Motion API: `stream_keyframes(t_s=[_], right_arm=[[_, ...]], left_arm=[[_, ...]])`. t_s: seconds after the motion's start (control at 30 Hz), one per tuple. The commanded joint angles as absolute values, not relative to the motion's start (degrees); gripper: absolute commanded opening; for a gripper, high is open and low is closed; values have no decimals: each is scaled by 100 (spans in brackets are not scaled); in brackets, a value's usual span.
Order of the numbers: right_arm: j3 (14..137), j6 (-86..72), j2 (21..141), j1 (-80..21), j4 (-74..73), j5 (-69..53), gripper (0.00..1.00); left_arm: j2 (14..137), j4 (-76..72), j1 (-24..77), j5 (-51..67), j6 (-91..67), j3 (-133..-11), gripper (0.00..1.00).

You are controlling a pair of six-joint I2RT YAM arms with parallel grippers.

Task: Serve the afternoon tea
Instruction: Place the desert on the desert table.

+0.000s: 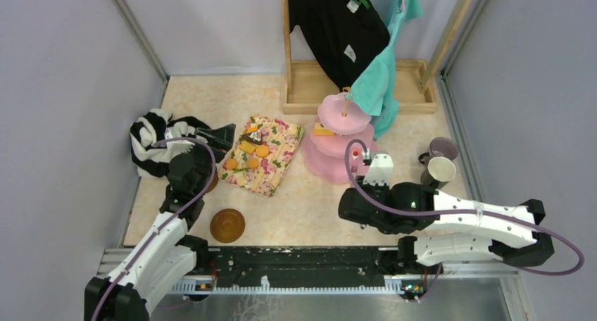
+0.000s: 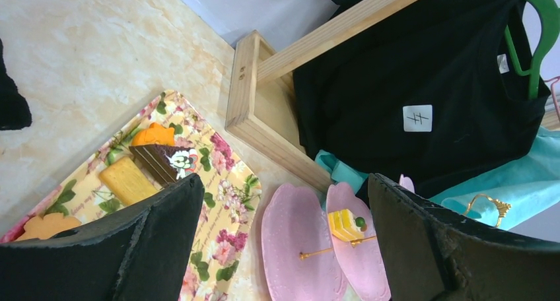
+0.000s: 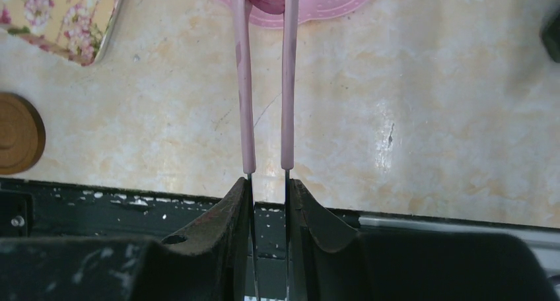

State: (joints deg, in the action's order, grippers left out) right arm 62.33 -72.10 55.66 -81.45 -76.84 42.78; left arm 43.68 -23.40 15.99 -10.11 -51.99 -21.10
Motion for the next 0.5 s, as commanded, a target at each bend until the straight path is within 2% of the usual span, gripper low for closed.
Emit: stream_keyframes(t_s=[0.0, 0.3, 0.47], right_arm=[[6171, -6912, 5185, -7555, -7551, 4288, 0], [5855, -5187, 5224, -5906, -6386, 3476, 0], [5926, -4605, 5389, -5365, -6125, 3231, 0]], left_arm=[[4428, -2667, 1608, -854, -5277, -2351, 99], [4742, -2830, 1617, -755, -5358, -2497, 99], [4790, -2926, 1617, -827, -5358, -2516, 99]])
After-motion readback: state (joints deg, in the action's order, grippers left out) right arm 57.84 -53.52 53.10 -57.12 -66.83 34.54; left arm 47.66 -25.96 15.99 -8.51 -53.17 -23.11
